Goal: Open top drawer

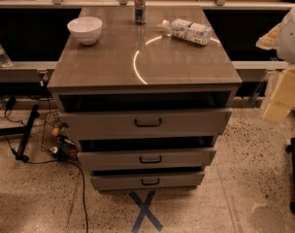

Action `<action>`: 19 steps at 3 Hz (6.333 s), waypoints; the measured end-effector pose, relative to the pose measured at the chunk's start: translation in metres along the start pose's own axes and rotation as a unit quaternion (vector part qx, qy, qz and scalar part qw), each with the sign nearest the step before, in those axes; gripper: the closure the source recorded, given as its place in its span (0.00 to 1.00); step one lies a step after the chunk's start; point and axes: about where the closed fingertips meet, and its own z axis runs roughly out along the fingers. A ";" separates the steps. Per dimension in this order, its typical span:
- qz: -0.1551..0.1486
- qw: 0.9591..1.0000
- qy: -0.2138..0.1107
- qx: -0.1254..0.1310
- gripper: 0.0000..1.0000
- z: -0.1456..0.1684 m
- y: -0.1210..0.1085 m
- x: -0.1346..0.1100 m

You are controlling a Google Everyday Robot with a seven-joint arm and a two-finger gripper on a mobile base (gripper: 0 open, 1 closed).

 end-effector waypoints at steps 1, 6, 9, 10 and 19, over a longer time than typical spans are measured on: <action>0.000 1.000 0.000 0.000 0.00 0.000 0.000 0.000; -0.091 0.994 -0.044 0.028 0.00 0.176 0.012 -0.039; -0.108 0.994 0.012 0.028 0.00 0.292 -0.035 -0.033; -0.107 0.994 0.018 0.023 0.00 0.321 -0.048 -0.031; -0.208 0.958 0.085 -0.179 0.00 0.253 0.083 0.013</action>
Offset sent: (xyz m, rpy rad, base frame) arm 0.0123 0.0363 -0.1226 0.0242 -0.0081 0.1152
